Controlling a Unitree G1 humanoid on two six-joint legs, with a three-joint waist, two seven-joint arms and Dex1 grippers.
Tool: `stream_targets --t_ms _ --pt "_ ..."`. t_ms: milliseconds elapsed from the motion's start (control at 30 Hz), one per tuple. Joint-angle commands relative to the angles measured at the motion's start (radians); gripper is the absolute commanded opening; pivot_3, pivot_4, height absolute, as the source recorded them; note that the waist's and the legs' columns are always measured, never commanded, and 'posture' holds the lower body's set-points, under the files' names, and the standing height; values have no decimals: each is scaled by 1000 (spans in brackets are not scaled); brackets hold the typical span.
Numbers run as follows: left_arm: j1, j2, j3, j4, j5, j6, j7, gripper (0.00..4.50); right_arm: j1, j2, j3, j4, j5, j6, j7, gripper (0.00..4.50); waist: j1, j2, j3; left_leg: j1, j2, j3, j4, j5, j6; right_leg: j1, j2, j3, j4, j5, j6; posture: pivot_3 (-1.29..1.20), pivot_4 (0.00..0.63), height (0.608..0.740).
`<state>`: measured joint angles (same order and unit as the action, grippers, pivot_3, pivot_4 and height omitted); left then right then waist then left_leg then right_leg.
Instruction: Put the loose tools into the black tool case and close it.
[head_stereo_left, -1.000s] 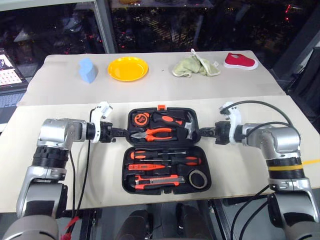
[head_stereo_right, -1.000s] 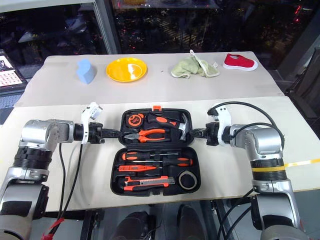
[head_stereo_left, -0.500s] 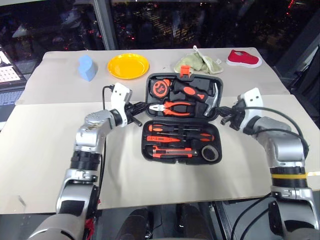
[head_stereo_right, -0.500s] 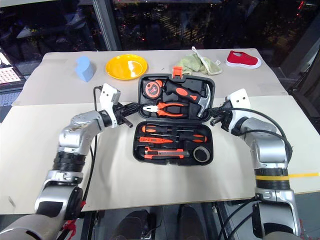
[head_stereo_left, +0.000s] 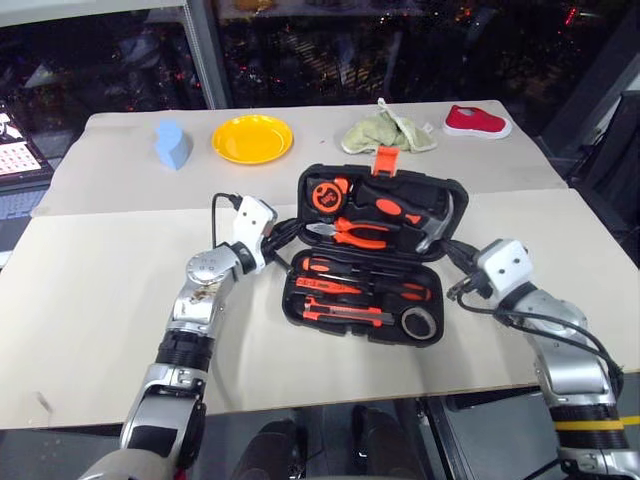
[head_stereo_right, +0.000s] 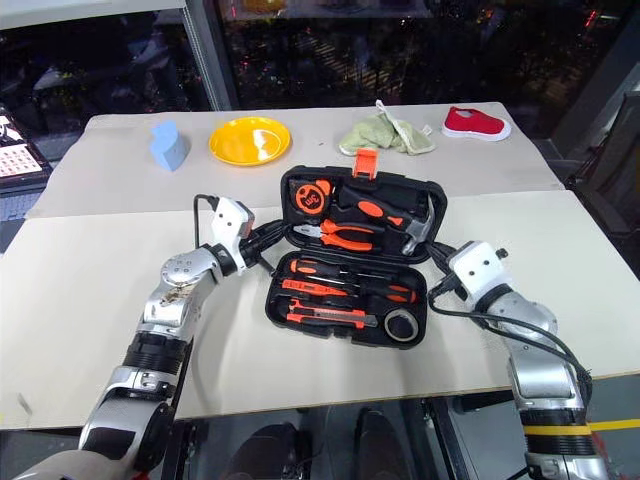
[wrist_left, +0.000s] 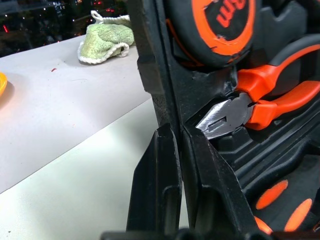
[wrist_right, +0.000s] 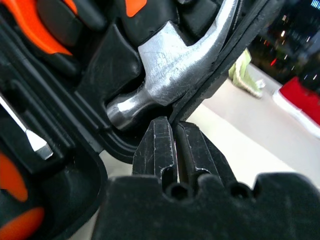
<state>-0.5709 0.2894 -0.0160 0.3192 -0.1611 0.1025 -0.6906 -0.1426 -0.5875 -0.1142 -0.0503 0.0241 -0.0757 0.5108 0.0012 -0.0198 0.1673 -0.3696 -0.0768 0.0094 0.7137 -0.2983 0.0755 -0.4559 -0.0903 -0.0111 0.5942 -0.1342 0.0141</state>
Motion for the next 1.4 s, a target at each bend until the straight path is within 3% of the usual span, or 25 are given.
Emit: stream_targets --t_ms 33,100,333,467,533,700,933,1133,1400 --pt "53 32 21 -55 -9 21 9 0 51 -34 -17 -42 -70 -167 -25 15 -2 0 0 0 0 0 0 0 0 0 0 0 0 0 0 0 150 740" --pt "79 40 24 -85 -16 39 7 0 98 -40 -14 -55 -90 -223 -26 15 -3 1 0 1 0 1 0 0 0 0 0 1 0 0 0 0 150 740" --pt "190 106 61 -215 -70 126 -10 2467 328 -84 -107 -290 39 -202 53 2381 -6 1 -1 1 2 1 -1 0 0 -1 1 1 0 -1 -1 0 150 740" --pt "201 158 110 -244 -100 176 -9 3981 408 -173 -255 -432 311 28 156 3793 3 1 -1 1 2 2 2 -4 7 1 0 1 0 -1 0 0 150 740" --pt "195 172 123 -235 -112 194 -6 4500 417 -200 -309 -459 406 157 157 4472 7 -2 -3 3 3 2 3 -4 7 4 0 0 0 -1 0 0 150 740" --pt "125 192 98 -167 -134 284 -57 4500 320 -218 -398 -418 719 573 23 4472 13 -2 -2 6 5 1 2 -4 7 8 -2 0 0 -1 -1 0 150 740" --pt "-175 161 43 61 -180 579 -128 4500 23 -228 -308 -278 895 966 -122 4472 14 -3 -2 2 4 1 5 -5 8 5 0 -2 0 -1 -1 0 150 740" --pt "-408 118 -30 312 -152 706 -220 4500 -212 -185 -198 -112 888 1143 -174 4472 8 -3 -2 -4 4 2 3 -2 3 1 0 -2 0 -1 0 0 150 740" --pt "-542 64 -72 539 -88 676 -250 4500 -311 -168 -113 28 801 1188 -135 4472 11 -3 -2 -15 4 1 3 -3 6 -7 -2 -3 -2 0 2 0 150 740"
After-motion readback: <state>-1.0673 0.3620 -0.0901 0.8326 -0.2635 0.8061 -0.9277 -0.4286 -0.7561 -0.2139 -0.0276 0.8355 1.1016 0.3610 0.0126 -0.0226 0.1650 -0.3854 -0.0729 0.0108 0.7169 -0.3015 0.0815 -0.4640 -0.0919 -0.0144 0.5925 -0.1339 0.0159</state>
